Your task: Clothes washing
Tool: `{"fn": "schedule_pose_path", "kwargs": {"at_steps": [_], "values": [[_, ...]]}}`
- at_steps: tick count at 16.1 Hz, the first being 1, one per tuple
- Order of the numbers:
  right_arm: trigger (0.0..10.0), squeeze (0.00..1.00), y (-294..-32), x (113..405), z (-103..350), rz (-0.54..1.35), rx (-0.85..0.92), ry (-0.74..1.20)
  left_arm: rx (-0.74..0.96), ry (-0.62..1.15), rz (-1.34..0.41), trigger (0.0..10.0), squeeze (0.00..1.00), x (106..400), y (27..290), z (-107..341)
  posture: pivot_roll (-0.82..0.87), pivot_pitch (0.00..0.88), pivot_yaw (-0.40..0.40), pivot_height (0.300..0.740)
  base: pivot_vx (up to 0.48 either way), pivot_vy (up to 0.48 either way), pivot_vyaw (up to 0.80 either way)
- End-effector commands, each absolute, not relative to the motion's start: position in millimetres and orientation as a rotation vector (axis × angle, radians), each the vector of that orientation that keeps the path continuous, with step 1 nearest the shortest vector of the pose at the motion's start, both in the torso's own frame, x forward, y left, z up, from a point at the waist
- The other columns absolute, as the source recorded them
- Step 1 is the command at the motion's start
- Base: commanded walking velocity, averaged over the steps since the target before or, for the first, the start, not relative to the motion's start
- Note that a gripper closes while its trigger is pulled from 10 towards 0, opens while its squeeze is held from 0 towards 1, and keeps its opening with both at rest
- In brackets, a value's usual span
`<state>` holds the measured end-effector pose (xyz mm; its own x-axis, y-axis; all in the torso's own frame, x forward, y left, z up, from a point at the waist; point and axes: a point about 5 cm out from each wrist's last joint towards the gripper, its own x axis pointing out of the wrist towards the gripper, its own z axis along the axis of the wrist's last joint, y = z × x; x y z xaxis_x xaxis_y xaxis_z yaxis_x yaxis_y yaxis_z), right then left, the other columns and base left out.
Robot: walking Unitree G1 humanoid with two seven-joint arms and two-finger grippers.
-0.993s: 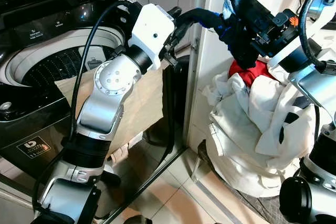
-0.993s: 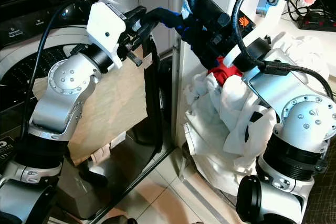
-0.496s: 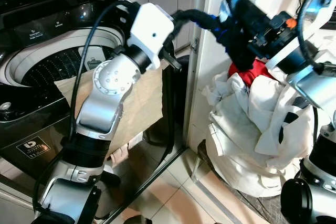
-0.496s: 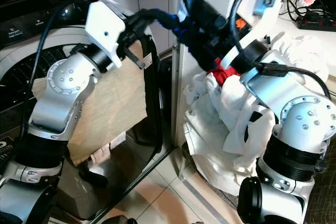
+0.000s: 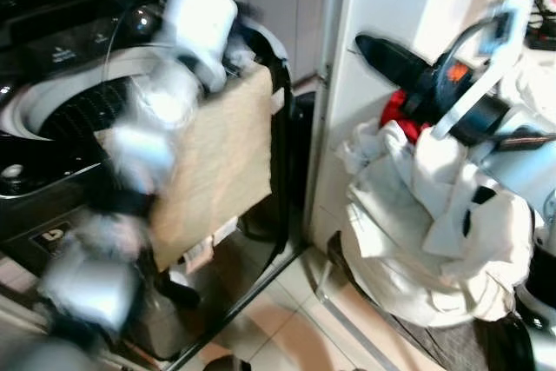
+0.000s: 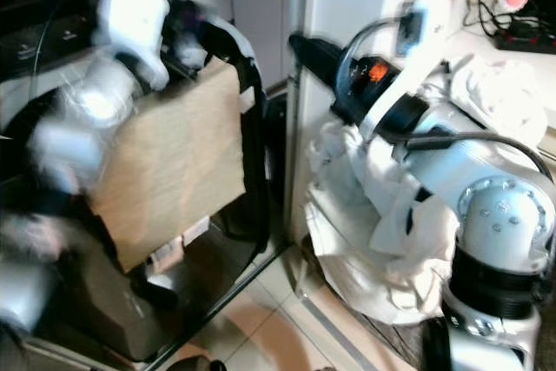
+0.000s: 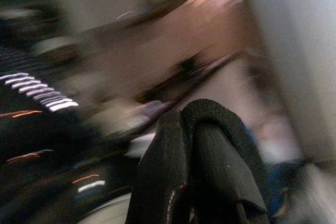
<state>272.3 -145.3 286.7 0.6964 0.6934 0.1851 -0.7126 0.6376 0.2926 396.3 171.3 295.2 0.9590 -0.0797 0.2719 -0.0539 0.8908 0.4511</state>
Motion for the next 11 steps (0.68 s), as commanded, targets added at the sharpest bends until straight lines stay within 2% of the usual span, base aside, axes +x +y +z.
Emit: {"fn": "schedule_pose_path", "kwargs": {"at_steps": [1, 2, 3, 4, 5, 7, 10, 11], "values": [[10.0, 0.0, -135.2, 265.1, 288.5, 0.872, 0.313, -0.064, 0.497, -0.275, 0.099, 0.0, 0.0, 403.3, 184.4, 301.5, -0.04, 0.0, 0.042, 0.74, 0.0, 0.0, 0.0], [10.0, 0.0, -133.3, 263.7, 287.5, 0.887, 0.307, -0.058, 0.505, -0.262, 0.13, 0.0, 0.0, 405.5, 188.3, 303.0, -0.04, 0.0, 0.042, 0.74, 0.0, 0.0, 0.0], [10.0, 0.0, -119.5, 266.7, 275.5, 0.86, 0.218, -0.014, 0.569, -0.143, 0.289, 0.6, 0.0, 414.5, 211.9, 293.9, -0.05, 0.0, 0.055, 0.74, 0.0, 0.0, 0.0], [10.0, 0.0, -114.3, 268.2, 271.0, 0.844, 0.191, -0.005, 0.593, -0.103, 0.336, 0.6, 0.0, 415.9, 219.9, 289.2, -0.05, 0.0, 0.055, 0.74, 0.0, 0.0, 0.0], [10.0, 0.0, -104.5, 268.9, 266.0, 0.822, 0.172, -0.004, 0.608, -0.034, 0.433, 10.0, 0.0, 415.5, 233.2, 277.8, -0.07, 0.0, 0.059, 0.74, 0.0, 0.0, 0.0], [10.0, 0.0, -94.5, 264.1, 264.4, 0.823, 0.145, -0.017, 0.631, 0.017, 0.533, 10.0, 0.0, 412.5, 245.6, 266.7, -0.09, 0.0, 0.075, 0.74, 0.0, 0.0, 0.0], [10.0, 0.0, -91.3, 261.1, 264.4, 0.817, 0.144, -0.03, 0.506, 0.059, 0.475, 10.0, 0.0, 412.8, 247.0, 255.8, -0.11, 0.0, 0.094, 0.74, 0.0, 0.0, 0.0], [10.0, 0.0, -90.5, 260.8, 263.5, 0.807, 0.137, -0.038, 0.449, 0.09, 0.427, 10.0, 1.0, 413.3, 246.0, 249.5, -0.11, 0.0, 0.094, 0.74, 0.0, 0.0, 0.0]]}}
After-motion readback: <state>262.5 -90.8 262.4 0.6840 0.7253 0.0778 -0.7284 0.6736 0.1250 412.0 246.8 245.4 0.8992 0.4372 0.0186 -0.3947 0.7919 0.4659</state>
